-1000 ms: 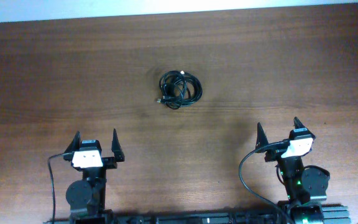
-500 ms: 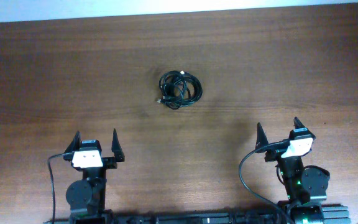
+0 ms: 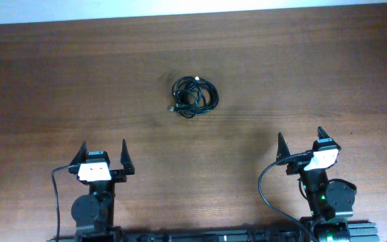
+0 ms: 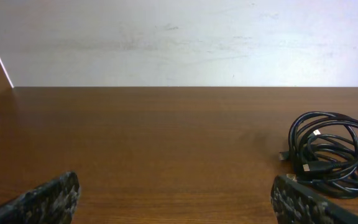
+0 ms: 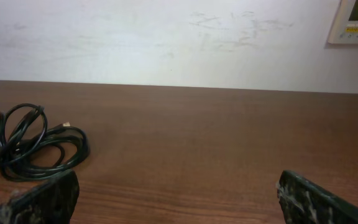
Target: Untangle cables
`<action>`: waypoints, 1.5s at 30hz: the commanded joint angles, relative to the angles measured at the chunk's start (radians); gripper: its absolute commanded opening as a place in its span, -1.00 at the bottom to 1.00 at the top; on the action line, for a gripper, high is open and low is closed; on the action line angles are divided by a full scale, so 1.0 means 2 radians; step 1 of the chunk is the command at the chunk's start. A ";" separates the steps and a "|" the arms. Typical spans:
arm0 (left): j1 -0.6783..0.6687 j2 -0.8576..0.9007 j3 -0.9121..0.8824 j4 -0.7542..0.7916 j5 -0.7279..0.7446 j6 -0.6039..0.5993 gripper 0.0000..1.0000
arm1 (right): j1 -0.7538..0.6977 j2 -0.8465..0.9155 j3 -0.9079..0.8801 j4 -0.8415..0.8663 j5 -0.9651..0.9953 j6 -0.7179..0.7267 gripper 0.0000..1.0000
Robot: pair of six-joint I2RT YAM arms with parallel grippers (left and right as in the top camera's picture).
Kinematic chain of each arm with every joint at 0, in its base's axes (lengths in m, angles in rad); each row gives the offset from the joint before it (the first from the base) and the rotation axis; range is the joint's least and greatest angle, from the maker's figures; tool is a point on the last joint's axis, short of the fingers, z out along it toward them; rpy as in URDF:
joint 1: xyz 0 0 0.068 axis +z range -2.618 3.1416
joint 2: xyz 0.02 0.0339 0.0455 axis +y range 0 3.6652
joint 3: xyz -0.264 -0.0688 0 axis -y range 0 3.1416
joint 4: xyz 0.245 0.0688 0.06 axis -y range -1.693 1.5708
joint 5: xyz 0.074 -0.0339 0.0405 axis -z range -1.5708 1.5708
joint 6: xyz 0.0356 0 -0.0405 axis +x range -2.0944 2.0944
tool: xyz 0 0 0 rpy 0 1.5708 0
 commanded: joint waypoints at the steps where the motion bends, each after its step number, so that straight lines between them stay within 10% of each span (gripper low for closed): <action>1: 0.001 -0.002 -0.001 -0.004 -0.007 -0.005 0.97 | 0.003 -0.001 -0.004 -0.002 0.006 0.005 0.97; 8: 0.001 -0.002 -0.001 -0.004 -0.006 -0.006 0.98 | 0.003 -0.001 -0.004 -0.002 0.006 0.005 0.96; 13: 0.001 -0.002 -0.001 0.055 0.303 -0.047 0.97 | 0.003 -0.002 -0.004 0.019 -0.297 0.292 0.97; 18: 0.001 0.000 0.038 0.117 0.317 -0.031 0.97 | 0.003 -0.001 0.039 0.122 -0.292 0.269 0.97; 23: 0.001 0.127 0.230 -0.063 0.317 0.044 0.98 | 0.003 0.051 0.250 -0.167 -0.206 0.063 0.97; 27: 0.001 0.390 0.451 -0.252 0.325 0.051 0.97 | 0.003 0.253 0.446 -0.380 -0.196 0.025 0.97; 31: -0.002 0.533 0.499 -0.319 0.392 -0.005 0.97 | 0.003 0.379 0.463 -0.423 -0.362 0.044 0.97; 33: -0.019 0.587 0.501 -0.334 0.365 -0.008 0.97 | 0.009 0.447 0.466 -0.416 -0.411 0.044 0.97; 37: -0.113 0.718 0.577 -0.406 0.159 -0.055 0.97 | 0.148 0.562 0.549 -0.462 -0.181 0.086 0.97; 40: -0.132 0.774 0.577 -0.377 0.171 -0.060 0.97 | 0.204 0.644 0.561 -0.384 -0.200 0.088 0.97; 42: -0.102 0.787 0.577 -0.391 0.074 -0.234 0.97 | 0.246 0.707 0.562 -0.355 -0.202 0.079 0.74; 45: -0.060 0.788 0.577 -0.385 0.061 -0.248 0.97 | 0.262 0.782 0.591 -0.356 -0.173 0.097 0.75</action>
